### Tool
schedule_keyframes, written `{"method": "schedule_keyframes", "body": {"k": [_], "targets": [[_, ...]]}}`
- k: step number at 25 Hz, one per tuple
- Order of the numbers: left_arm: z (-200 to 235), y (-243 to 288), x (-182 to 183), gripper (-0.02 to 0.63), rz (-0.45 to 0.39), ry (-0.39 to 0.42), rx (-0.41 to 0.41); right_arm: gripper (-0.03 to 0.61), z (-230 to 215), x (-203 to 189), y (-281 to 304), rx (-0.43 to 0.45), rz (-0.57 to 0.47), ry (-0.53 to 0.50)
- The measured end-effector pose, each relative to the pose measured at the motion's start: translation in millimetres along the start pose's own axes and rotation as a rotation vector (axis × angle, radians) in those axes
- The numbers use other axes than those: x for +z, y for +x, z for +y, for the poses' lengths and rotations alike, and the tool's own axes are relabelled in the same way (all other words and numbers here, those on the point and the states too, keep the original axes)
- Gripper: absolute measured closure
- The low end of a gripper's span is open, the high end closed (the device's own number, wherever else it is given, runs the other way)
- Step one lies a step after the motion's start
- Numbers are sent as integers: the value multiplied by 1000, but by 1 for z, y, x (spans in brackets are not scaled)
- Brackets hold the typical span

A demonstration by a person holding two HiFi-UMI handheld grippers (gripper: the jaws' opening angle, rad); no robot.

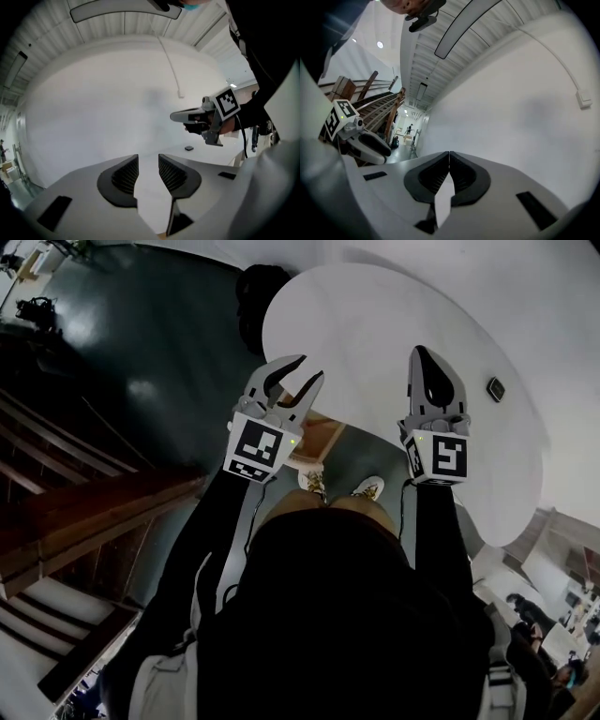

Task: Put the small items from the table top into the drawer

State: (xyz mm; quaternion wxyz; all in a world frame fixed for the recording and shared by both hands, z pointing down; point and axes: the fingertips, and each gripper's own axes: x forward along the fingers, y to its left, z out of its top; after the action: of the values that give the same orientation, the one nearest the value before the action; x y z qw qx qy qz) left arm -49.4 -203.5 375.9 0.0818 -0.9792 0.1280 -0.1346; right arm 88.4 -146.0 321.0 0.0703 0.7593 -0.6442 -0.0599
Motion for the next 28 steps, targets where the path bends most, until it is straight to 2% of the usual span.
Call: {"method": "schedule_keyframes", "body": {"k": [3, 7, 11, 17, 28], "targets": [[6, 0, 32, 468, -72, 0, 37, 551, -4, 9, -3, -9, -18, -8], [12, 0, 61, 469, -125, -6, 78, 551, -5, 24, -5, -7, -52, -27], [7, 2, 79, 471, -161, -6, 71, 551, -5, 23, -10, -24, -45, -6], [-18, 23, 101, 471, -192, 34, 9, 552, -27, 16, -30, -70, -39, -7], [-128, 104, 151, 476, -233, 58, -160, 551, -145, 1, -114, -256, -13, 7]]}}
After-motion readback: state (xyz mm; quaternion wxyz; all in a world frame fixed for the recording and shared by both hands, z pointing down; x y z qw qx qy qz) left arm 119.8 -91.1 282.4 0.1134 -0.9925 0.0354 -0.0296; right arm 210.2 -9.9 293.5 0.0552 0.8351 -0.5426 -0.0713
